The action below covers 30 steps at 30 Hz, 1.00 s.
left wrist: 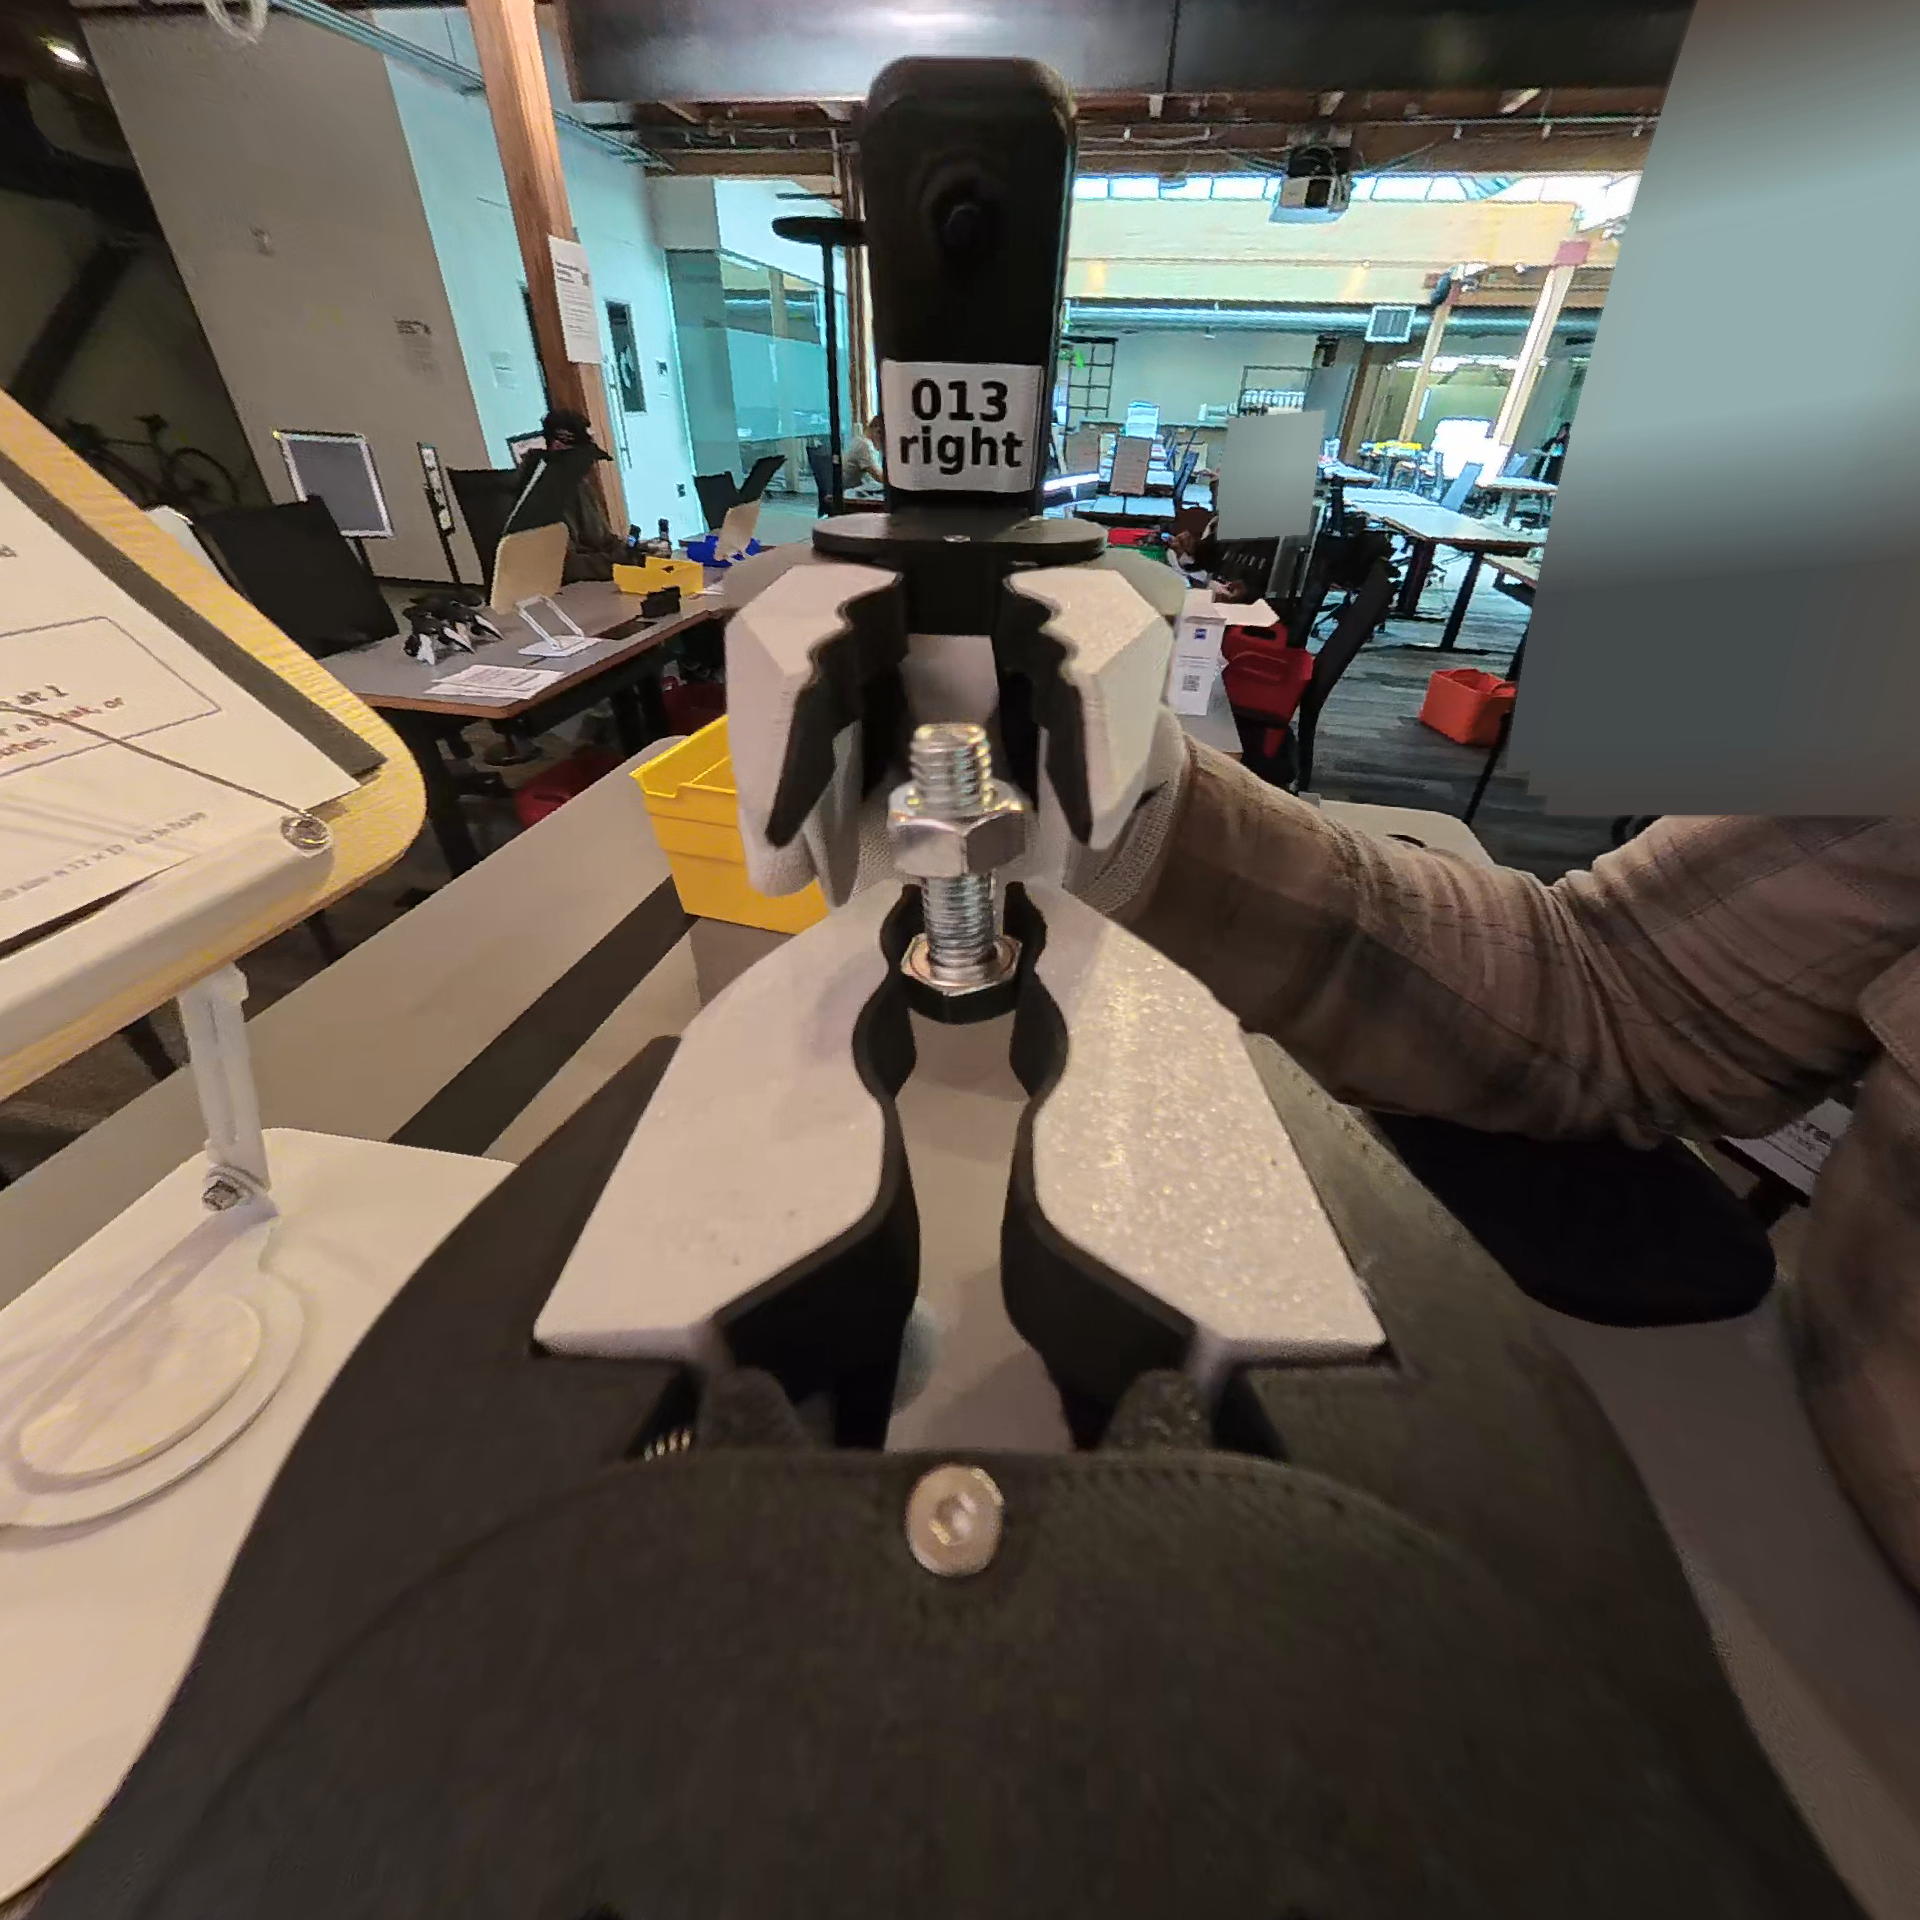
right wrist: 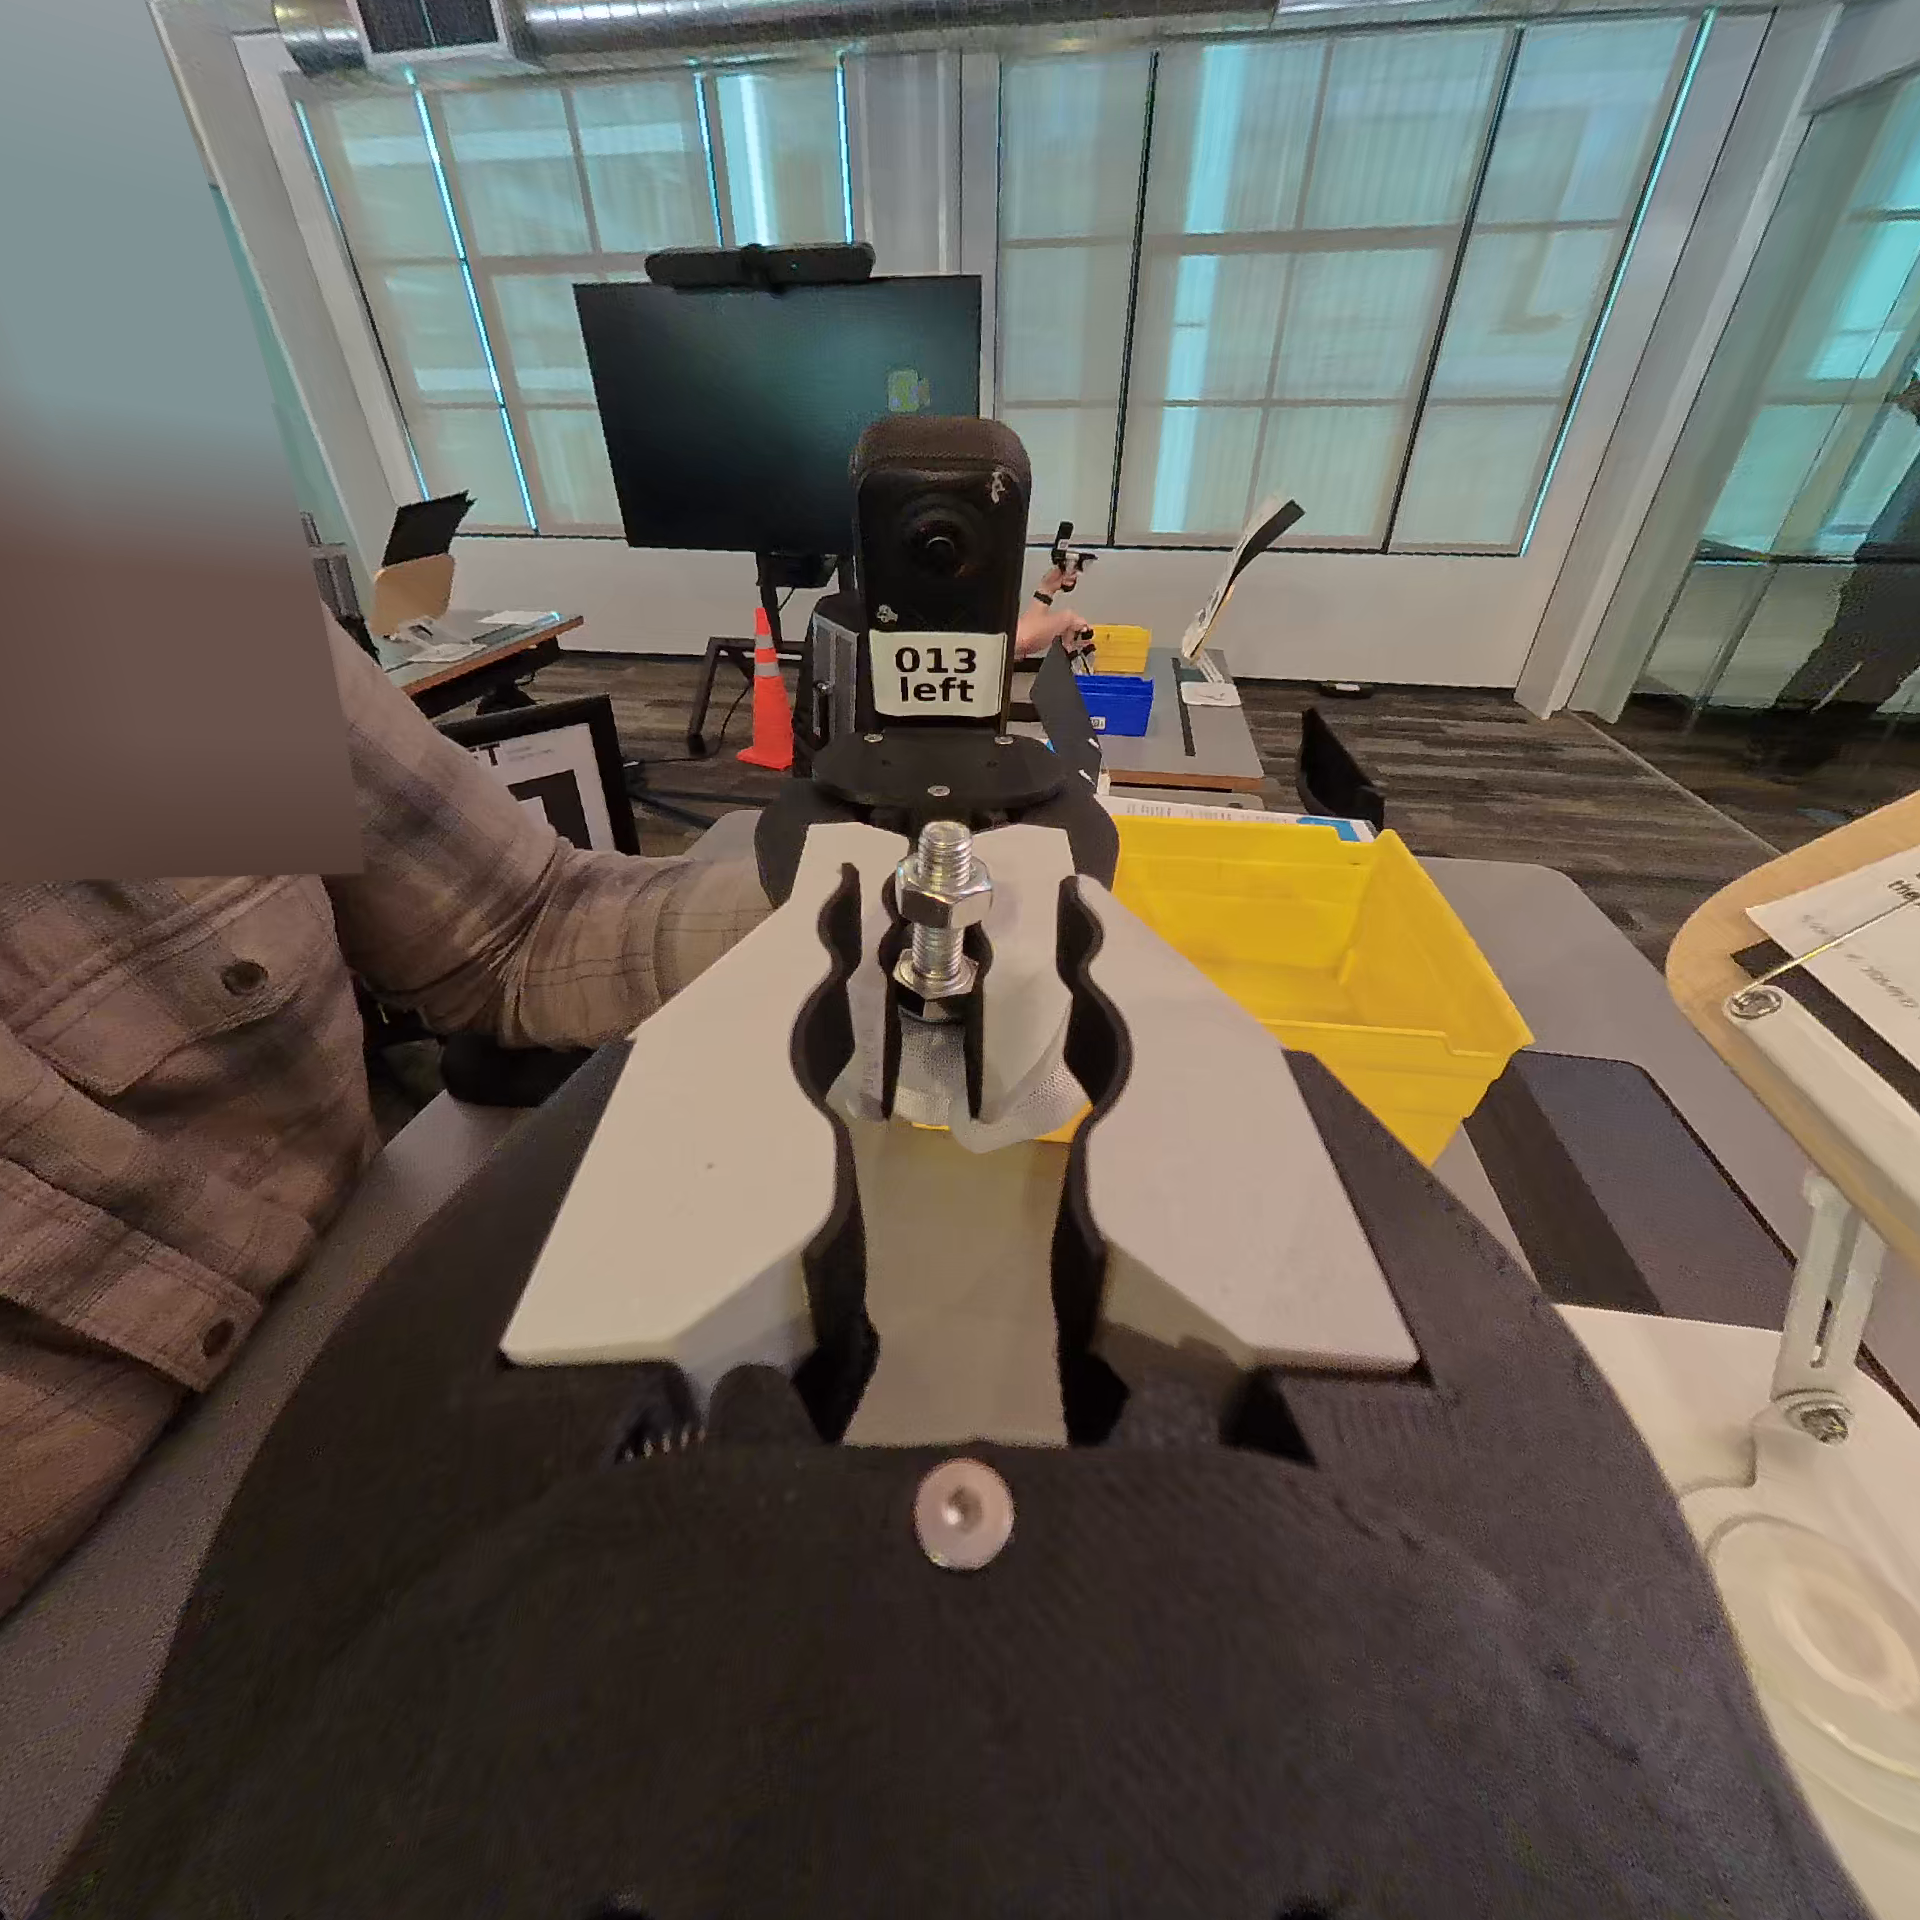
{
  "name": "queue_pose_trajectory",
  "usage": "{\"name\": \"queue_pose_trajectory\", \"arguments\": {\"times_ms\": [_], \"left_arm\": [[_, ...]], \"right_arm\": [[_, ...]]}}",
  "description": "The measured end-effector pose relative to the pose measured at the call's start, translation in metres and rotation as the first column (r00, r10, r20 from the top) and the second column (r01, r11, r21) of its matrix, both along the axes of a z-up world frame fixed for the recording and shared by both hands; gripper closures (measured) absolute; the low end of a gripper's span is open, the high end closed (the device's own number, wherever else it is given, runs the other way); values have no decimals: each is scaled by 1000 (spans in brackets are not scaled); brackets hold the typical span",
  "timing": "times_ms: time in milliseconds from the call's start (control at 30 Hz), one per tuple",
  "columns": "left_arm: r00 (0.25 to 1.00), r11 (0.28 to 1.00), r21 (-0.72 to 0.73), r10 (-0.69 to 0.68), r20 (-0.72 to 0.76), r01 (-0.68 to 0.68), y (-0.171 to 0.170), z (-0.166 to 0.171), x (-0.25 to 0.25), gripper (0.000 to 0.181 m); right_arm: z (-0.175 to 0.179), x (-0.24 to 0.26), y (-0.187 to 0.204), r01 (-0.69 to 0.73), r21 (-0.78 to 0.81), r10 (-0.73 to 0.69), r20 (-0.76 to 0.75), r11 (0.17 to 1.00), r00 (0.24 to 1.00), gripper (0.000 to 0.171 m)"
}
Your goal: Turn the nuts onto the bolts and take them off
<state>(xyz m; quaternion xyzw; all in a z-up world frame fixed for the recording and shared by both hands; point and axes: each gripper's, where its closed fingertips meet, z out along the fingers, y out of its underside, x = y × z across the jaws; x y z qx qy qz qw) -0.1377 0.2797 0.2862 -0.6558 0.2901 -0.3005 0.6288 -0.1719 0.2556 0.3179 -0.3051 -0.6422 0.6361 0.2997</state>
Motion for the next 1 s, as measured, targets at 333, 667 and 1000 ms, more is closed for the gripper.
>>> {"name": "queue_pose_trajectory", "arguments": {"times_ms": [333,667,1000], "left_arm": [[990,990,-1,141,-15,-141,16,-3,-17,166],[989,989,8,146,-15,-146,17,-3,-18,166],[990,990,17,139,-12,-138,16,-2,-16,166]], "right_arm": [[0,-5,14,72,-7,-72,-13,997,997,140],[-3,-14,23,115,-30,-116,-25,993,993,140],[6,-3,30,110,-43,-113,-69,993,991,134]]}}
